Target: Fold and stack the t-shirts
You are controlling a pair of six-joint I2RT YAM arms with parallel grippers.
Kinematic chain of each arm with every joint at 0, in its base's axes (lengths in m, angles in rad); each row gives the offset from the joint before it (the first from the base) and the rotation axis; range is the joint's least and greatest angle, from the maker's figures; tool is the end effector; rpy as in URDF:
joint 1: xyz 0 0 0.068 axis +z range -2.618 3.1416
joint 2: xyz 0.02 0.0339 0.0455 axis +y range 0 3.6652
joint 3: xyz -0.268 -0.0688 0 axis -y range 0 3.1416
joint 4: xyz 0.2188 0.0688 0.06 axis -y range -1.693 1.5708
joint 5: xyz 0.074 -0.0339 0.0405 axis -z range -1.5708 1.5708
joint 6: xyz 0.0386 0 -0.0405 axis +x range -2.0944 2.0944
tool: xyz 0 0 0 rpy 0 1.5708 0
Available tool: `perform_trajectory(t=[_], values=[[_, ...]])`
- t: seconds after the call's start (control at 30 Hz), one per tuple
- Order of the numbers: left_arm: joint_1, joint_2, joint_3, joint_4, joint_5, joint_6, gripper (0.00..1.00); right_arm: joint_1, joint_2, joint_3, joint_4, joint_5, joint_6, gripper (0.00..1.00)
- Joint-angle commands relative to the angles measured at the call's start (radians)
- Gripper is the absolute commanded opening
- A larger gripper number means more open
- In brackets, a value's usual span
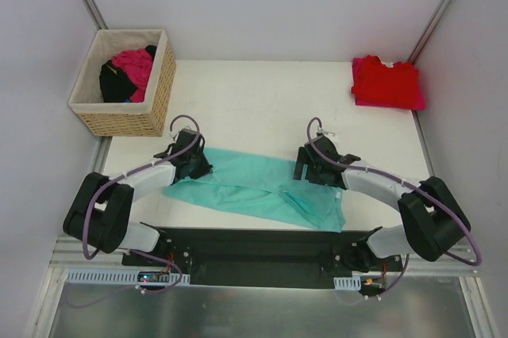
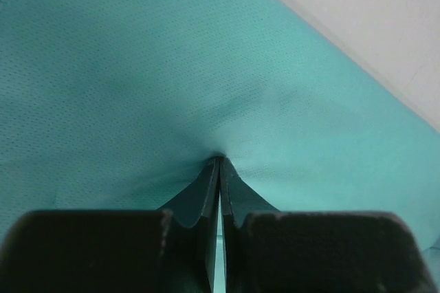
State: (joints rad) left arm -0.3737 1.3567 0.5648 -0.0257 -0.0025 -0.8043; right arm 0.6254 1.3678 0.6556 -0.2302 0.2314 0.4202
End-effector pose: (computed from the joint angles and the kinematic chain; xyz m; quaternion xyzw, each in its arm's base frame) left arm 0.2202 -0.0862 0.1797 -0.1991 0.9084 -0.2033 0.3064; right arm 0.1968 0.1312 0.1882 -0.0613 0.9434 0.0582 0.3208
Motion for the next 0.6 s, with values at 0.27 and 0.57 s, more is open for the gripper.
perform_trajectory(t=[0.27,0.57], values=[[0.047,0.223,0.228,0.023,-0.076,-0.113,0.00,-0.115,0.335,0.367,-0.029,-0.075,-0.233,0.97],[0.059,0.263,0.282,0.023,-0.080,-0.222,0.00,-0.210,0.591,0.809,-0.194,-0.300,-0.488,0.97]])
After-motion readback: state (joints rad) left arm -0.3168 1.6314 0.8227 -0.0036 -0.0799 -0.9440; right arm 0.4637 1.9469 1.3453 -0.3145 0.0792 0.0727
